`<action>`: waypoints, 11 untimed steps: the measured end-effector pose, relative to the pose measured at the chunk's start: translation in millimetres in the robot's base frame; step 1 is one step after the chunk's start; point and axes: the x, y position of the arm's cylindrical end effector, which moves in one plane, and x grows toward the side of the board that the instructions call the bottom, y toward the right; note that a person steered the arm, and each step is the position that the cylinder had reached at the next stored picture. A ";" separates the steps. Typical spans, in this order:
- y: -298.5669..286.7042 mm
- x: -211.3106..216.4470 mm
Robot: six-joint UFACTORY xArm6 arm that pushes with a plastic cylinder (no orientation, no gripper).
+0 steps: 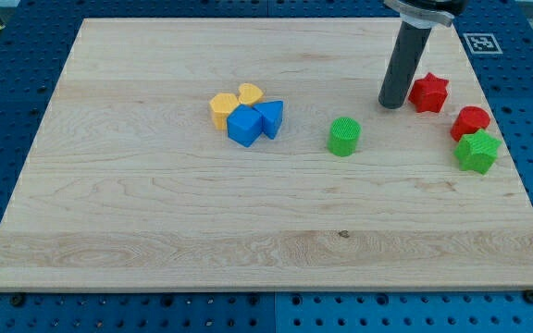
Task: Move the red star above the red circle
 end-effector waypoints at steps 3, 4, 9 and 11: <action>-14.0 -35.1; 18.8 -32.3; 53.2 -14.7; 61.4 -14.7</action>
